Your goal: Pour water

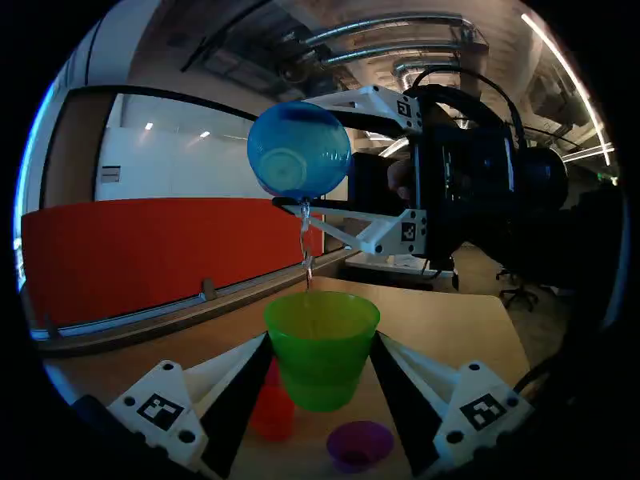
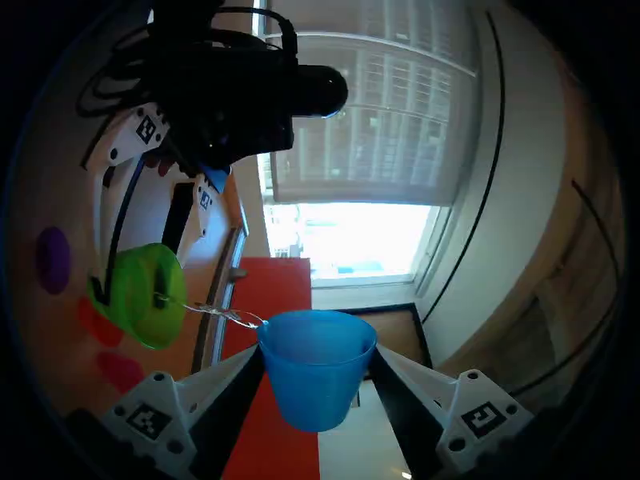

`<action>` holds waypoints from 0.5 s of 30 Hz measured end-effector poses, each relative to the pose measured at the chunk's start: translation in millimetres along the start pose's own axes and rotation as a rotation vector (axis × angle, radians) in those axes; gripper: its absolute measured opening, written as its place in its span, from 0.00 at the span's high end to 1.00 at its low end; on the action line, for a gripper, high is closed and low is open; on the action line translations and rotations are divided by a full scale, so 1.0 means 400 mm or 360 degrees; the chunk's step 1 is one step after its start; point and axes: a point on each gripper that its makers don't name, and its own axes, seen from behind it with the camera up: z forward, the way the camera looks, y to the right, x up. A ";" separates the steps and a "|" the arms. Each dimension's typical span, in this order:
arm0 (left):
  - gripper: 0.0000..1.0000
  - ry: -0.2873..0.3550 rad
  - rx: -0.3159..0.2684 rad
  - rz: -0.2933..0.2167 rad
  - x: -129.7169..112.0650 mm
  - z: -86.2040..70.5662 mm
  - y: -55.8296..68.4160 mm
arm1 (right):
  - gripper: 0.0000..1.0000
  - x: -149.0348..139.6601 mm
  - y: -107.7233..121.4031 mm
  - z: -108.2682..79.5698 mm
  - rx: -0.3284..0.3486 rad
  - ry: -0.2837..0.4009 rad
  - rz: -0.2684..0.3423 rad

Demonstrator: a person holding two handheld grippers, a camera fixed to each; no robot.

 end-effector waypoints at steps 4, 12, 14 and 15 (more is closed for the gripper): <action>0.17 0.0000 0.0001 0.0001 0.001 0.000 -0.001 | 0.10 0.005 0.000 0.002 0.0000 0.0007 -0.0017; 0.17 0.0007 0.0009 0.0001 0.010 -0.005 -0.006 | 0.11 0.009 0.000 0.004 0.0003 0.0016 -0.0056; 0.17 0.0009 0.0011 0.0001 0.013 -0.006 -0.007 | 0.10 0.010 -0.001 0.004 0.0002 0.0017 -0.0054; 0.17 0.0009 0.0012 0.0001 0.013 -0.006 -0.008 | 0.10 0.010 -0.001 0.003 0.0002 0.0018 -0.0051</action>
